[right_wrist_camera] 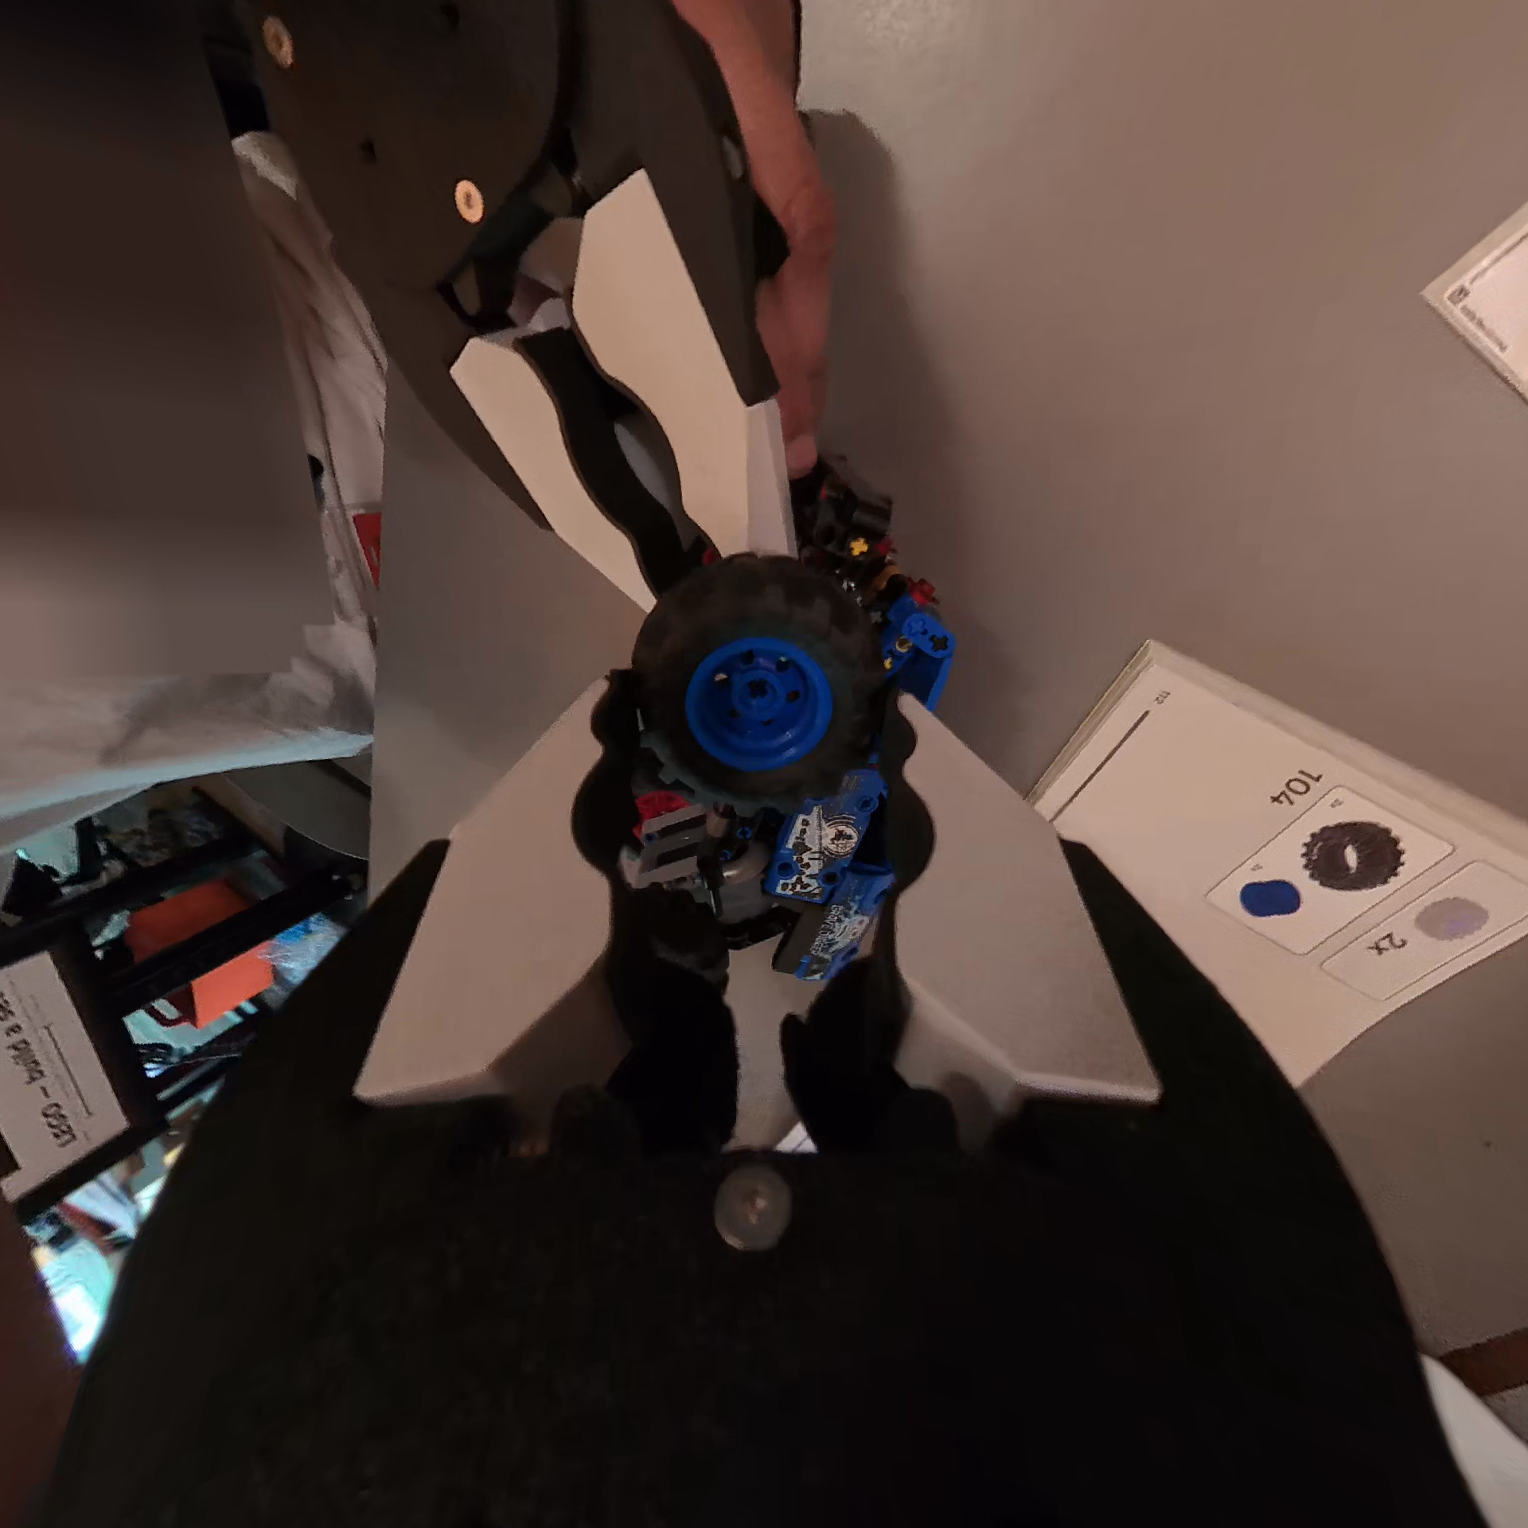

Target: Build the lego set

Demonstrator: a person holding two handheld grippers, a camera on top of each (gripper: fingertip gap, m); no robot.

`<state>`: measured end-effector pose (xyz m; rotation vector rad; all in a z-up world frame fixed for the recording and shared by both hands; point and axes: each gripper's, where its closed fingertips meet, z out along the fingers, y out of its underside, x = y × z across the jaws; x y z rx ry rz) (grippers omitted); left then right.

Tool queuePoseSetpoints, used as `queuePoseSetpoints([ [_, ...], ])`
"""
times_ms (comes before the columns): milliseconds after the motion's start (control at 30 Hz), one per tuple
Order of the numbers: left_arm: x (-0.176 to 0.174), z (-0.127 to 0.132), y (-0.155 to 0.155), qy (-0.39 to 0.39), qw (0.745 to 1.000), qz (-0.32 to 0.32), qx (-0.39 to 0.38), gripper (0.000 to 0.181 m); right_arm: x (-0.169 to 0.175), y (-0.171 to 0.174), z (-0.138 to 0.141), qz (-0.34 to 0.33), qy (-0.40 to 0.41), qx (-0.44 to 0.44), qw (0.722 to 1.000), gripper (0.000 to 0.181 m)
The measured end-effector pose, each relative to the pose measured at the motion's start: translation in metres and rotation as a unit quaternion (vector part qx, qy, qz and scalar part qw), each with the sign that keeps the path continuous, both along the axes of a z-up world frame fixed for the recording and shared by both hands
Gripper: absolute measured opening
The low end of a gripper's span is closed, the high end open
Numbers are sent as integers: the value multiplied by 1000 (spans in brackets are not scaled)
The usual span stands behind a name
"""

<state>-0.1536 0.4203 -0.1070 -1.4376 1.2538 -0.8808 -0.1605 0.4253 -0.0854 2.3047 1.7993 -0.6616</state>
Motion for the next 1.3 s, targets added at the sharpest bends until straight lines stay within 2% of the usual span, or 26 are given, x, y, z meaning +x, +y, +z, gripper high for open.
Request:
queuePoseSetpoints([
  [133,0,0,0,4,1000,5,16,8,0,-1,0,-60,-32,-14,998,59],
  [267,1,0,-2,4,1000,4,19,7,2,-4,0,-69,-44,8,997,59],
  [533,0,0,-1,6,1000,10,24,8,3,-6,0,-173,-48,-17,984,59],
  [667,0,0,-1,3,1000,9,20,8,4,-6,0,-185,-63,-11,981,59],
  [1067,2,0,-1,8,999,13,36,8,3,-8,2,-277,-118,-97,949,59],
  [1300,2,0,-2,8,999,17,42,8,2,-7,0,-314,-154,-90,933,59],
])
